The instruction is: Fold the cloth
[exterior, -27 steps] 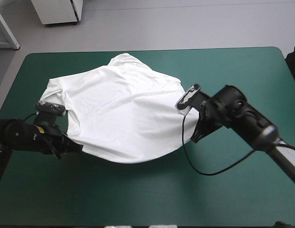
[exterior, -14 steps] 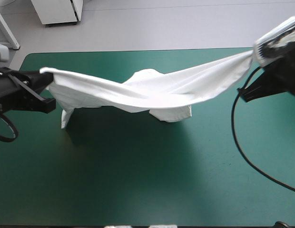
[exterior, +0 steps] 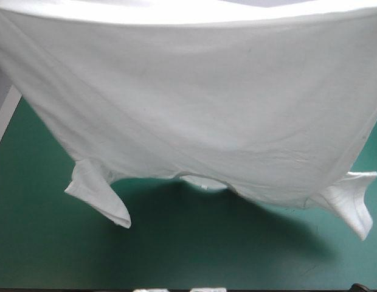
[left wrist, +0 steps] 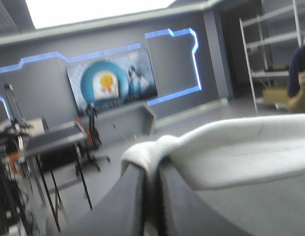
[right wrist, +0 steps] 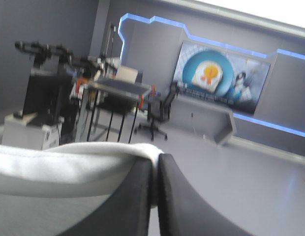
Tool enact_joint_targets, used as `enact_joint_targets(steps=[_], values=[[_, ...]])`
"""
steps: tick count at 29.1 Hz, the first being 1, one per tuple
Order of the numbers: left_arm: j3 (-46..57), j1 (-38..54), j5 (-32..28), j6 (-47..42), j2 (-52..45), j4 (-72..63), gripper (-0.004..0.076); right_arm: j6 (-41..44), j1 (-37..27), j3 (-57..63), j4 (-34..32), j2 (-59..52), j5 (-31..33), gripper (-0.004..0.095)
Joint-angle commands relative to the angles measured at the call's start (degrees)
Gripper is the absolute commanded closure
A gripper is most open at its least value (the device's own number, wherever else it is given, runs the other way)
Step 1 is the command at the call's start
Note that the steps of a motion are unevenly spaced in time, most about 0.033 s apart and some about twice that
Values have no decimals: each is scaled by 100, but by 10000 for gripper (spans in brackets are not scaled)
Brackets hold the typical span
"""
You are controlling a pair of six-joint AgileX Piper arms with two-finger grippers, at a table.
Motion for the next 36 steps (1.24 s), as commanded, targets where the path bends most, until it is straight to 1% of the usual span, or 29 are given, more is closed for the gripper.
enact_joint_targets(steps=[1,4,9,12,14,18,21,24,25,26,28,30,33,34,35,36], values=[[-419,-17,-1226,85,-10,-68,733,7,-19,-321,87,19,-1153,925],[-543,-17,-1482,219,-10,-68,733,7,-19,-387,263,19,-1370,925],[-549,-17,-1484,219,14,-54,733,7,-19,-359,298,47,-1501,925],[-549,-17,-1484,219,187,67,733,70,-19,-359,174,208,-1618,925],[-549,-17,-1484,195,404,135,733,249,-19,-359,-259,406,-1708,925],[-549,-17,-1728,156,951,213,733,969,-19,-359,-1699,890,-1849,925],[-549,-17,-2349,156,1392,213,733,1328,-19,-369,-2623,1275,-2196,925],[-549,-17,-3001,156,1812,175,733,1870,-19,-389,-3602,1653,-2630,925],[-549,-17,-3189,156,1946,151,733,2077,-88,-416,-3853,1793,-2766,925],[-549,-17,-3386,184,2063,151,733,2249,-195,-474,-3902,1949,-2868,926],[-549,-17,-3827,226,2246,151,733,2398,-657,-640,-3691,2277,-3151,926],[-549,-17,-4423,395,2436,116,733,2535,-1295,-836,-3068,2623,-3475,926],[-610,-17,-5186,620,2747,-1,733,2534,-2343,-1118,-1710,3135,-4035,925],[-668,-17,-5326,668,2842,-32,733,2506,-2597,-1202,-1317,3280,-4159,925],[-895,-17,-5493,763,3099,-73,733,2229,-3168,-1393,-355,3635,-4471,925],[-1009,-17,-5567,763,3208,-73,733,2041,-3358,-1469,23,3798,-4605,925]])
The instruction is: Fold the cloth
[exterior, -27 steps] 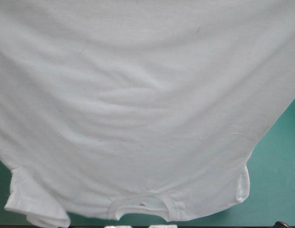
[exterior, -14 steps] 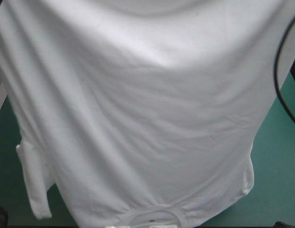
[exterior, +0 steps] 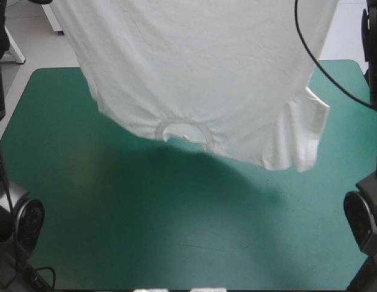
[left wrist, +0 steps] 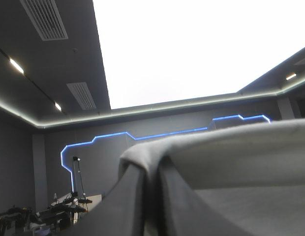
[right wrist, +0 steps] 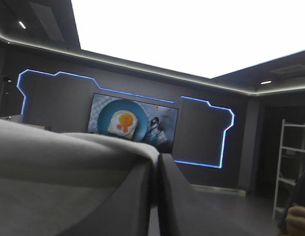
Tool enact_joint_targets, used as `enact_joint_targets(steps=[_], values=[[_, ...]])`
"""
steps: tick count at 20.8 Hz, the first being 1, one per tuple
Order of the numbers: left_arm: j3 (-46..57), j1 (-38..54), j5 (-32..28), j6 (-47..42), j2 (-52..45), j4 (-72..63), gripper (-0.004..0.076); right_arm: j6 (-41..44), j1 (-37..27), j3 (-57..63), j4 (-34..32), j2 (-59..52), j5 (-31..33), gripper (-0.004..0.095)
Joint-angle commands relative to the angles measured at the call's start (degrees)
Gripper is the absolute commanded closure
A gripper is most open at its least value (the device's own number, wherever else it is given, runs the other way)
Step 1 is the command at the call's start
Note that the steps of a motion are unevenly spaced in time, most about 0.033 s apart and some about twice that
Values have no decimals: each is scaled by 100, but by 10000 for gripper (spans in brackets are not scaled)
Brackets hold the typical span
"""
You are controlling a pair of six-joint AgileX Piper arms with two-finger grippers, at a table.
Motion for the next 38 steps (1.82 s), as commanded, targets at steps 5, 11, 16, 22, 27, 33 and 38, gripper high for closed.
enact_joint_targets(steps=[5,11,16,22,27,33,38], values=[[-1136,10,-640,65,725,-310,733,-1452,-1387,-673,3018,648,-986,925],[-1221,59,2088,-616,1162,372,733,-3381,-1450,-584,5073,1005,1300,925],[-1163,161,6074,-1873,1487,808,733,-3482,-1450,481,5321,915,3318,925],[1043,187,6139,-2158,1127,-576,733,-3912,-1450,2804,5570,74,3667,925],[3930,187,6128,-1856,-66,-67,733,-3946,-1450,4166,5546,-558,3872,925],[7098,187,5712,-1293,-1758,-167,733,-3973,-1107,6909,4681,-1880,4090,925],[8470,187,5563,-1211,-2684,-75,733,-3656,-974,9036,3907,-3356,4020,925]])
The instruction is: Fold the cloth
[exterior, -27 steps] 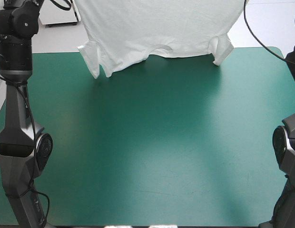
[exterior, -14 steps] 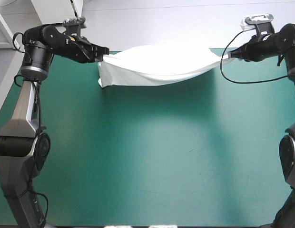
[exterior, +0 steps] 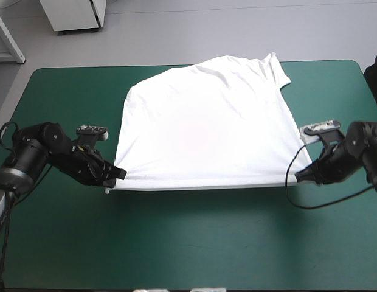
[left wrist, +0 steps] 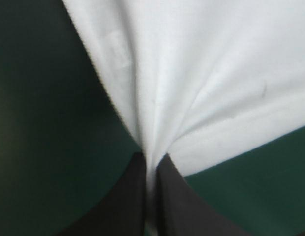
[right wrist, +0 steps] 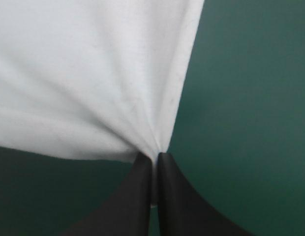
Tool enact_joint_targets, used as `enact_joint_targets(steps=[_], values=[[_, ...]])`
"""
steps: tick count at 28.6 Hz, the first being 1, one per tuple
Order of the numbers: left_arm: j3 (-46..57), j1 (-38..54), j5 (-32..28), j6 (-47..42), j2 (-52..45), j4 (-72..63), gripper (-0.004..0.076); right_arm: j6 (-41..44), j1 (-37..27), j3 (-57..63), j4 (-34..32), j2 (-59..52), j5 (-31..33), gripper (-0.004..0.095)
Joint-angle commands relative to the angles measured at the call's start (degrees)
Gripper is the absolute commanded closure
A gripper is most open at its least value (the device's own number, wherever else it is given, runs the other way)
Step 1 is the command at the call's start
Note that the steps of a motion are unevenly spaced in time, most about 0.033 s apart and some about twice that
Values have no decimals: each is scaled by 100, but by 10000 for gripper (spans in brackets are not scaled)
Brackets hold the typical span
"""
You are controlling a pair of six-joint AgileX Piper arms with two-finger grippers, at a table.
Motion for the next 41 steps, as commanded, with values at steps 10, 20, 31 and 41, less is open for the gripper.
enact_joint_targets(steps=[10,20,31,41], values=[[1743,-149,-157,-37,-1400,17,733,523,623,1956,-423,-2103,209,925],[2689,-394,-53,-232,-1817,148,733,547,623,2547,-423,-2502,489,925],[3218,-394,-63,-255,-2126,121,733,547,623,2923,-441,-2680,531,925],[3187,-394,317,-255,-2152,120,555,807,623,2851,-106,-2808,634,718]])
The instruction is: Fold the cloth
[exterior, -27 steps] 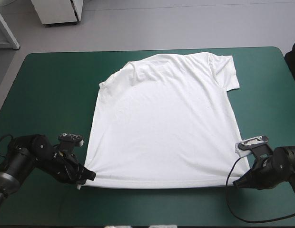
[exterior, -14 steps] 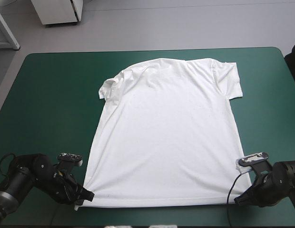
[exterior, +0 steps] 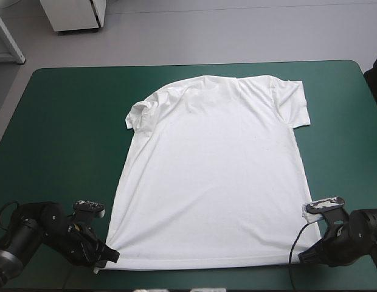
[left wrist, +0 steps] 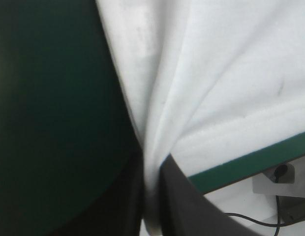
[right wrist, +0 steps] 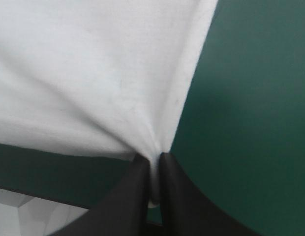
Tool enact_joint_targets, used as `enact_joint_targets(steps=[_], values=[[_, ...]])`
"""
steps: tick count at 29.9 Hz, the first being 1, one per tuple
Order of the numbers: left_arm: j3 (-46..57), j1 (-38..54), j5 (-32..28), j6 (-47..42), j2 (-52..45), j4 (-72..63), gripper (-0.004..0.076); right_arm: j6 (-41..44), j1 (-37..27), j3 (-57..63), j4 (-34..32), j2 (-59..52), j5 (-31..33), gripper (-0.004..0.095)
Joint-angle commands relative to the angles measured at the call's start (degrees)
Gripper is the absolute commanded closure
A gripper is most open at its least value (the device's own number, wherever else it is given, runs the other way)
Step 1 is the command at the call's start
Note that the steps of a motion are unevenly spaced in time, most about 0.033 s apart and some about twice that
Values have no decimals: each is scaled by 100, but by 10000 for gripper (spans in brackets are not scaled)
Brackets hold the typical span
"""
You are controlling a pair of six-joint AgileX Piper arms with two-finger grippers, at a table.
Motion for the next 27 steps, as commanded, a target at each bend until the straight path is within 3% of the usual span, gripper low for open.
enact_joint_targets(steps=[1,4,7,12,16,27], values=[[-215,-36,518,-63,-65,-145,500,93,3,-231,203,-177,181,657],[-575,-36,558,-238,-171,-292,386,356,3,-486,214,-292,191,482],[-1230,-36,547,-238,-382,-370,360,499,3,-945,109,-337,191,409],[-2571,-36,-89,-368,-182,154,360,567,3,-1919,-563,-12,180,412],[-3386,-36,-536,-418,683,392,346,698,3,-2554,-818,588,34,412],[-5619,-36,-591,-191,3615,279,295,797,3,-4701,-804,2994,-81,412]])
